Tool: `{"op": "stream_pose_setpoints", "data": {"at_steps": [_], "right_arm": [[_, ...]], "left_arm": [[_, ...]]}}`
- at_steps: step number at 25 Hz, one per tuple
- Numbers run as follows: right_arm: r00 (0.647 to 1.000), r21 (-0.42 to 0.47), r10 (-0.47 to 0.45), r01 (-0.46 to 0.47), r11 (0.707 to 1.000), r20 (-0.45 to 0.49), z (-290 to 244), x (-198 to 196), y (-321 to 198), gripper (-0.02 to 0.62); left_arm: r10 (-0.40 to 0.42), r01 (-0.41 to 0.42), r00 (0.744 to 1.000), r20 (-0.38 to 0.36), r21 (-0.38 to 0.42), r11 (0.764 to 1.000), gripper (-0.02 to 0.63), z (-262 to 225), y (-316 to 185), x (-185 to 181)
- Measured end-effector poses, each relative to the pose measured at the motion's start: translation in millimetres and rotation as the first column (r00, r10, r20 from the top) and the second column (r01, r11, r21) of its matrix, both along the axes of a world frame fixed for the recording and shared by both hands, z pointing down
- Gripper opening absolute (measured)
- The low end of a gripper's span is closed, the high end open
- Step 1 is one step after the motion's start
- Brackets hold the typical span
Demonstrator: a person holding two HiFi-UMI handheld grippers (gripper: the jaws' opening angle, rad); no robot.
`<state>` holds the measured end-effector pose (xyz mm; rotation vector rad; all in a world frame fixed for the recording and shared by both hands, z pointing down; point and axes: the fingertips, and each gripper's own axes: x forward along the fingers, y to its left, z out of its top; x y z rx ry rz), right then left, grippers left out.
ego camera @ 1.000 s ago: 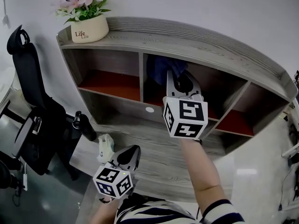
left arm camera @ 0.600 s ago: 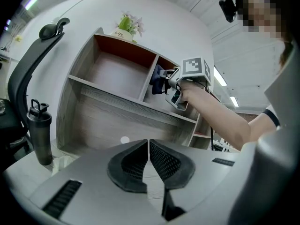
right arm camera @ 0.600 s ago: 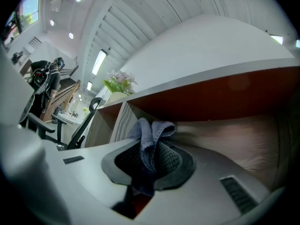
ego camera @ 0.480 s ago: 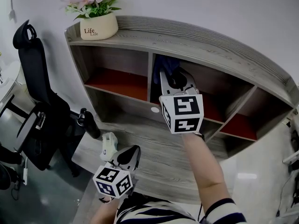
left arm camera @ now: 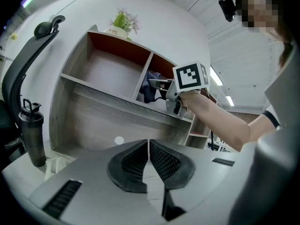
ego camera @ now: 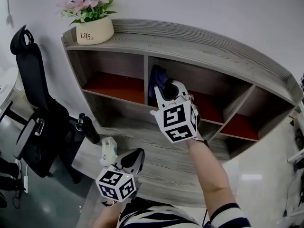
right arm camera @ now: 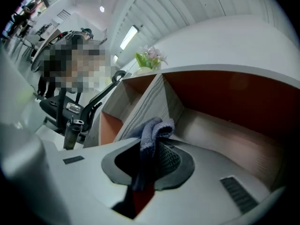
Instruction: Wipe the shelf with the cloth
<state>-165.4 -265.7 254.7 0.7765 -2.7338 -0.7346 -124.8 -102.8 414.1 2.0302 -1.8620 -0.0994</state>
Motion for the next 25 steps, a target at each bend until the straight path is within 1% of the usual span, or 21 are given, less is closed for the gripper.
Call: {"op": "stream_pose_setpoints", "data": {"at_steps": [5, 10, 15, 22, 25], "right_arm": [[0.993, 0.054, -0.005, 0.011, 0.999, -0.119, 20, -1, 5, 0.074], [0.975, 0.106, -0.008, 0.032, 0.994, -0.222, 31, -2, 9, 0.074], [0.960, 0.133, -0.008, 0.047, 0.990, -0.280, 39, -3, 12, 0.074], [0.941, 0.128, -0.026, 0.073, 0.989, -0.338, 48, -2, 15, 0.074], [0.929, 0.112, -0.049, 0.097, 0.989, -0.366, 51, -2, 18, 0.073]], "left_arm": [[0.015, -0.015, 1.000, -0.002, 0.001, 1.000, 0.025, 0, -5, 5], [0.025, -0.025, 1.000, -0.002, 0.000, 1.000, 0.025, 1, -6, 9], [0.022, -0.022, 1.000, -0.003, -0.002, 1.000, 0.025, 1, -5, 7], [0.018, -0.018, 1.000, 0.001, -0.001, 1.000, 0.024, 0, -2, 6], [0.021, -0.021, 1.000, 0.003, -0.001, 1.000, 0.025, -1, 0, 8]]}}
